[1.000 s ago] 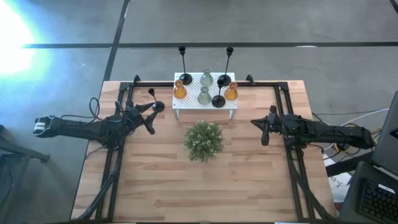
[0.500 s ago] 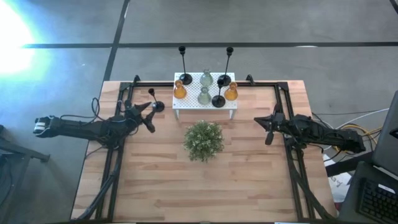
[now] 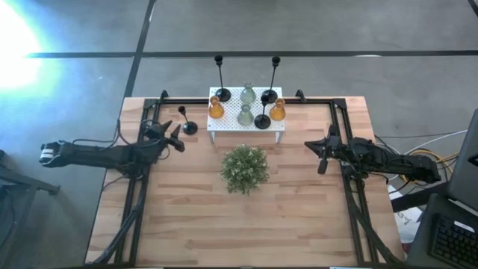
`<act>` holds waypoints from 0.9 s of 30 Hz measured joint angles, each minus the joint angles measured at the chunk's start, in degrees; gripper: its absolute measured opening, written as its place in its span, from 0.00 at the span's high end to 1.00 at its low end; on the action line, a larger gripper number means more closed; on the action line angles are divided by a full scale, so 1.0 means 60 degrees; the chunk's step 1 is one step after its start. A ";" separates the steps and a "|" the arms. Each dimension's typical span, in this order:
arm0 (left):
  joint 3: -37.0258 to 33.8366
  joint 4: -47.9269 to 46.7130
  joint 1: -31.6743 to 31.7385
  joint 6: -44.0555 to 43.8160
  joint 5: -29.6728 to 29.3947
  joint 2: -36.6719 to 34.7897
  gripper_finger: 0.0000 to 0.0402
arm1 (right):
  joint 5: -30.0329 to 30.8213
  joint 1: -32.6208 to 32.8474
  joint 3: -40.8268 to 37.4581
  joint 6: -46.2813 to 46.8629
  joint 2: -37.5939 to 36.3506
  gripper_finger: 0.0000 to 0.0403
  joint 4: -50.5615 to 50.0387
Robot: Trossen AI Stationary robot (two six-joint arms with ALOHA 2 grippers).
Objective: Pick & Place candle stick holders
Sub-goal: Put the black candle holder on the shelf
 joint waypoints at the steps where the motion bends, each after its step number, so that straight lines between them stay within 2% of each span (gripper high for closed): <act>1: -0.0067 0.0006 0.0080 -0.0138 -0.0008 0.0189 0.51 | -0.0005 0.0000 0.0000 0.0002 0.0000 0.98 -0.0001; 4: -0.0342 -0.0001 0.0449 -0.0539 0.0137 0.0737 0.51 | -0.0019 0.0000 0.0000 -0.0001 0.0000 0.98 0.0000; 9: -0.0678 0.0824 0.1266 -0.0749 0.1025 0.1719 0.51 | -0.0020 0.0000 0.0000 0.0008 0.0004 0.98 0.0000; 13: -0.0855 0.2612 0.1883 0.0170 0.1398 0.2558 0.51 | -0.0022 0.0000 0.0000 0.0009 0.0004 0.98 0.0000; 17: -0.0967 0.4227 0.2591 0.1067 0.2220 0.3416 0.51 | -0.0018 0.0000 0.0000 0.0008 0.0000 0.98 0.0000; 21: -0.0820 0.4452 0.3088 0.1189 0.2461 0.4113 0.51 | -0.0018 0.0000 -0.0004 0.0006 0.0000 0.98 0.0000; 27: -0.0642 0.5735 0.3518 0.1525 0.3199 0.5011 0.51 | -0.0015 0.0000 -0.0004 0.0009 0.0000 0.98 0.0000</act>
